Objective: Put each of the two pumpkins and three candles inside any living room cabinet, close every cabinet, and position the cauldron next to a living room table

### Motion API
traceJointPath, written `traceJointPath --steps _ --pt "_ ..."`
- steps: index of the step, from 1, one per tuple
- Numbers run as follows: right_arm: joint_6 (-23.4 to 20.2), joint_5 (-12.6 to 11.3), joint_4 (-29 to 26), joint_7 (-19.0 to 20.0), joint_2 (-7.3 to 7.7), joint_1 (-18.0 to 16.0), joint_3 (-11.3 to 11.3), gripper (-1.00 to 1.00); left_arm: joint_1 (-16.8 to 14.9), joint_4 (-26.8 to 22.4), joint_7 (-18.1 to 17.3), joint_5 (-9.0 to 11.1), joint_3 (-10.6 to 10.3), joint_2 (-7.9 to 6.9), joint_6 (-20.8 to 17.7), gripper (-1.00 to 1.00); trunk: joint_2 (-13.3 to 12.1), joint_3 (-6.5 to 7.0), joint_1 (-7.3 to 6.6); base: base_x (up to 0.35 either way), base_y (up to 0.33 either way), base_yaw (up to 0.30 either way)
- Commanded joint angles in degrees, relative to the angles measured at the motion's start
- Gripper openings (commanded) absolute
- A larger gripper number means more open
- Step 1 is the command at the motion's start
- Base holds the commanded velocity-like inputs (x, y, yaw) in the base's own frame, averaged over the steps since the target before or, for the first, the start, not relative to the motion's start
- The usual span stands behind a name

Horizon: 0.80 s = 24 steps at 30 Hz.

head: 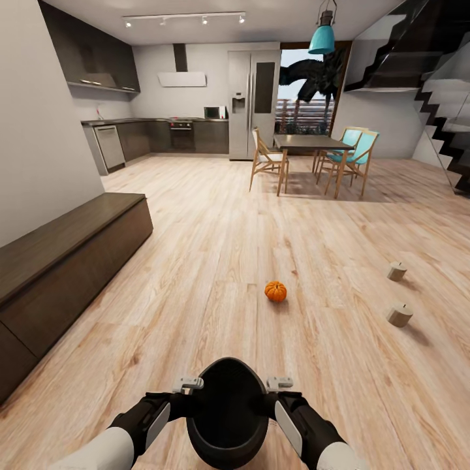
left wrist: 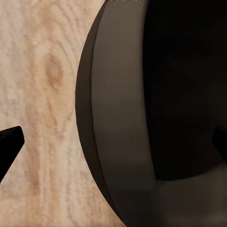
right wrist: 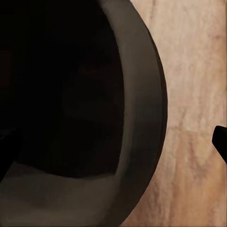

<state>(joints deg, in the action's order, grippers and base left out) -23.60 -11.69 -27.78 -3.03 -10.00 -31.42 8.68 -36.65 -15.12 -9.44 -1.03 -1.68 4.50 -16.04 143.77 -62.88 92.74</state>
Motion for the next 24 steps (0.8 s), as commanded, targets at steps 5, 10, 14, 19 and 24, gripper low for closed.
traceJointPath --steps 5,10,14,19,24 --pt "-0.2 -0.5 0.3 -0.4 0.00 -0.4 0.1 1.00 0.0 -0.2 -0.1 -0.1 -0.2 -0.02 -0.3 1.00 0.0 -0.05 -0.01 0.000 0.000 0.000" --pt "-0.2 -0.5 0.6 -0.4 0.00 -0.5 0.1 1.00 0.0 -0.2 -0.1 -0.1 -0.2 -0.02 -0.3 1.00 0.0 -0.05 -0.01 0.000 0.000 0.000" --pt "1.0 -0.6 0.7 -0.5 0.00 -0.5 0.1 1.00 0.0 -0.2 -0.1 -0.1 -0.2 -0.02 -0.3 1.00 0.0 -0.05 -0.01 0.000 0.000 0.000" --pt "2.8 -0.5 0.8 -2.8 0.00 -0.5 0.1 1.00 0.0 -0.2 -0.1 -0.1 -0.2 -0.02 -0.3 1.00 0.0 -0.05 -0.01 0.000 0.000 0.000" --pt "3.2 -0.5 0.9 -3.9 0.00 -0.5 0.1 1.00 0.0 -0.2 -0.1 -0.1 -0.2 -0.02 -0.3 1.00 0.0 -0.05 -0.01 0.000 0.000 0.000"
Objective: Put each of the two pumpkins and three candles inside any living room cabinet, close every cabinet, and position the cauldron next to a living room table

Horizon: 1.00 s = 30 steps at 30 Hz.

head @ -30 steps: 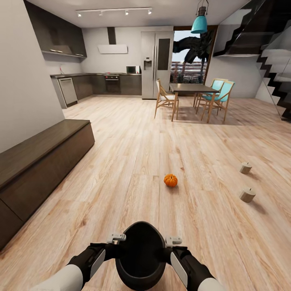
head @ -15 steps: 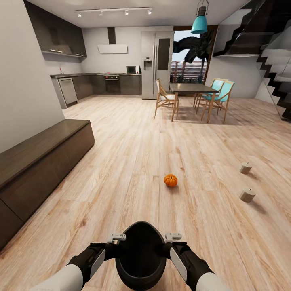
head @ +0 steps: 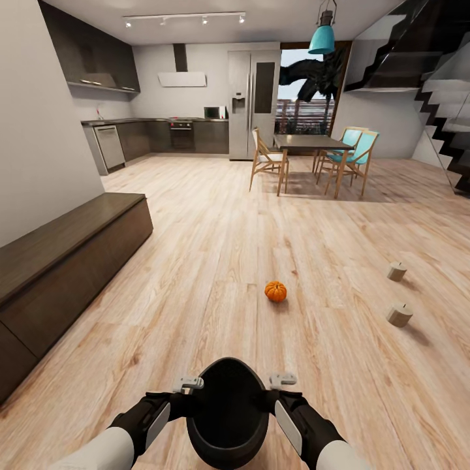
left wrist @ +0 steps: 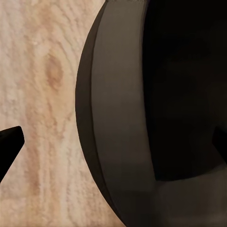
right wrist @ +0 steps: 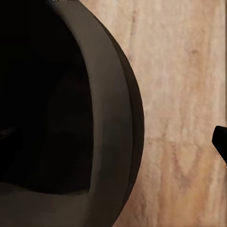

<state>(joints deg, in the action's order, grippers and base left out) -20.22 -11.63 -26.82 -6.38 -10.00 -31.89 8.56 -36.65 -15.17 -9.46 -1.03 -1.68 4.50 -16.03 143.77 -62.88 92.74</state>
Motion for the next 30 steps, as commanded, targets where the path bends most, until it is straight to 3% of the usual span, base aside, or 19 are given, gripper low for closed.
traceJointPath --steps 1,4,13,18,30 --pt "-0.2 -0.6 -0.1 -0.7 0.00 0.0 0.2 1.00 0.0 -0.1 -0.1 -0.1 -0.2 -0.02 -0.3 1.00 0.0 -0.05 -0.01 0.000 0.000 0.000" --pt "-0.1 -0.6 -0.1 -0.8 0.00 0.0 0.2 1.00 0.0 -0.1 -0.1 -0.1 -0.2 -0.02 -0.3 1.00 0.1 -0.72 0.07 0.000 0.000 0.000" --pt "-0.1 -0.6 0.2 -0.9 0.00 0.0 0.2 1.00 0.0 -0.1 -0.1 -0.1 -0.2 -0.02 -0.3 1.00 0.1 -0.72 0.07 0.000 0.000 0.000" --pt "-0.1 -0.6 0.3 -0.9 0.00 0.0 0.2 1.00 0.0 -0.1 -0.1 -0.1 -0.2 -0.02 -0.3 1.00 0.1 -1.82 0.19 0.000 0.000 0.000" --pt "-0.1 -0.6 0.4 -0.9 0.00 0.0 0.2 1.00 0.0 -0.1 -0.2 -0.1 -0.2 -0.02 -0.3 1.00 0.1 -1.82 0.19 0.000 0.000 0.000"
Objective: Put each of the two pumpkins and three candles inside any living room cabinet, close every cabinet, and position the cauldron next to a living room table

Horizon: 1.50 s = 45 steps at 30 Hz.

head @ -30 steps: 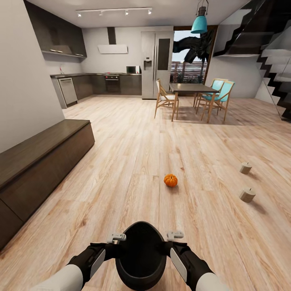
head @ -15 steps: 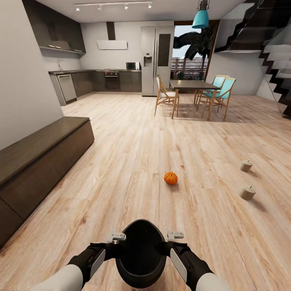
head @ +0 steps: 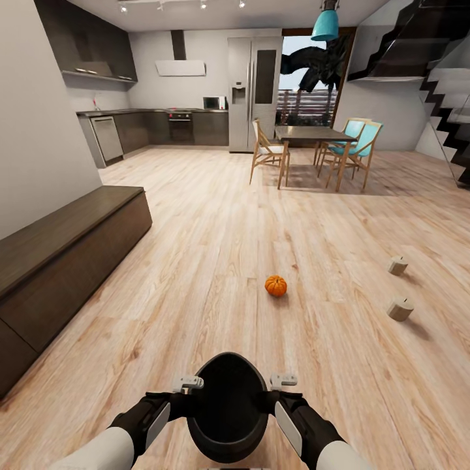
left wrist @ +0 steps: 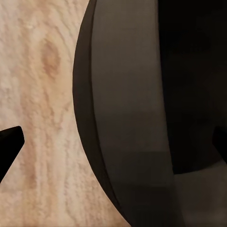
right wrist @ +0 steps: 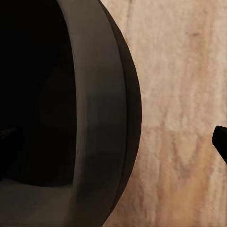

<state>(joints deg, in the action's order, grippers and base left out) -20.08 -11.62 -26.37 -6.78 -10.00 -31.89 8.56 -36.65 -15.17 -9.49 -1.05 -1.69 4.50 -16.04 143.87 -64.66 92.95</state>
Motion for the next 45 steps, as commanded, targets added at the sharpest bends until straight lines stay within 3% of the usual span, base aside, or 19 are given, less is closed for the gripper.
traceJointPath --steps 1,11,12,38,39,45 --pt "-0.2 -0.6 -0.1 -0.5 0.00 0.0 0.2 1.00 0.0 -0.1 -0.1 -0.1 -0.2 -0.02 -0.3 1.00 0.0 -0.05 -0.01 0.000 0.000 0.000" --pt "-0.2 -0.6 -0.1 -0.5 0.00 0.0 0.2 1.00 0.0 -0.1 -0.1 -0.1 -0.2 -0.02 -0.3 1.00 0.0 -0.05 -0.01 0.000 0.000 0.000" --pt "-0.2 -0.6 -0.1 -0.5 0.00 0.0 0.2 -1.00 0.0 -0.1 -0.1 -0.1 -0.2 -0.02 -0.3 1.00 0.0 -0.05 -0.01 0.000 0.000 0.000" --pt "-0.2 -0.6 0.0 -0.5 0.00 0.0 0.2 -1.00 0.0 -0.2 -0.2 -0.1 -0.2 -0.02 -0.3 1.00 0.0 -0.05 -0.01 0.000 0.000 0.000" --pt "-0.2 -0.6 0.0 -0.5 0.00 0.0 0.2 -1.00 0.0 -0.2 -0.1 -0.1 -0.2 -0.02 -0.3 -1.00 0.0 -0.05 -0.01 0.000 0.000 0.000" --pt "-0.2 -0.6 0.0 -0.5 0.00 0.0 0.2 -1.00 0.0 -0.2 -0.2 -0.1 -0.2 -0.02 -0.3 -1.00 0.0 -0.05 -0.01 0.000 0.000 0.000"
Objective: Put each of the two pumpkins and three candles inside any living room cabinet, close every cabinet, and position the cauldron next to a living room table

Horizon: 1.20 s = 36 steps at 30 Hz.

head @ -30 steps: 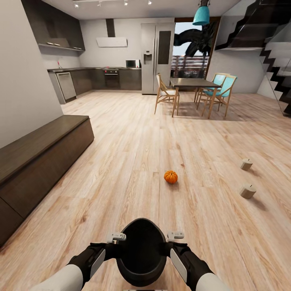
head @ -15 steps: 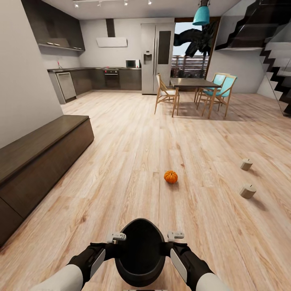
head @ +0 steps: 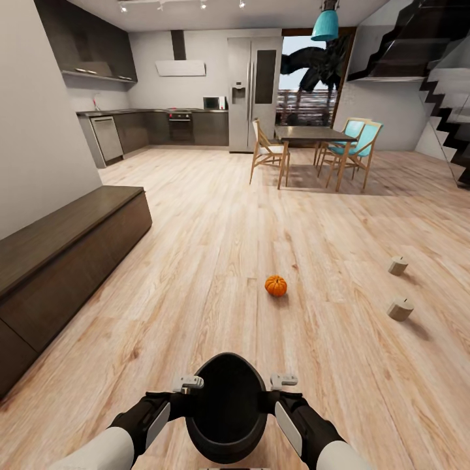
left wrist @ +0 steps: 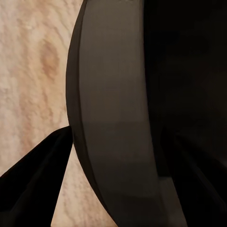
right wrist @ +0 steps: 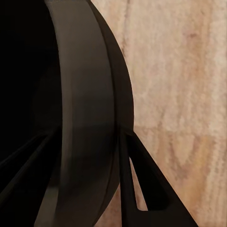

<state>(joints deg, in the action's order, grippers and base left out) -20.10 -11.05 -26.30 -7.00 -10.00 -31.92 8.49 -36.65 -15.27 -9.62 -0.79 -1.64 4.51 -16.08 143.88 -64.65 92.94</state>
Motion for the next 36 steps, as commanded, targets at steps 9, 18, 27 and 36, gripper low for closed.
traceJointPath --steps 9,18,27,36 --pt "-0.2 -1.2 -0.1 -0.3 0.00 0.0 0.3 -1.00 0.0 -0.1 -0.1 -0.4 -0.2 -0.03 -0.3 -1.00 0.0 -0.05 -0.01 0.000 0.000 0.000" --pt "-0.2 -1.2 -0.1 -0.3 0.00 0.0 0.3 -1.00 0.0 -0.1 -0.1 -0.4 -0.2 -0.03 -0.3 -1.00 0.0 0.61 -0.08 0.000 0.000 0.000" --pt "-0.1 -1.2 -0.1 -0.3 0.00 0.0 0.3 -1.00 0.0 -0.2 -0.1 -0.4 -0.2 -0.03 -0.3 -1.00 -0.1 2.60 -0.32 0.000 0.000 0.000" --pt "0.0 -1.2 -0.2 -0.3 0.00 0.1 0.3 -1.00 0.0 -0.2 -0.1 -0.4 -0.2 -0.03 -0.3 -1.00 -0.3 4.60 -0.55 0.000 0.000 0.000"
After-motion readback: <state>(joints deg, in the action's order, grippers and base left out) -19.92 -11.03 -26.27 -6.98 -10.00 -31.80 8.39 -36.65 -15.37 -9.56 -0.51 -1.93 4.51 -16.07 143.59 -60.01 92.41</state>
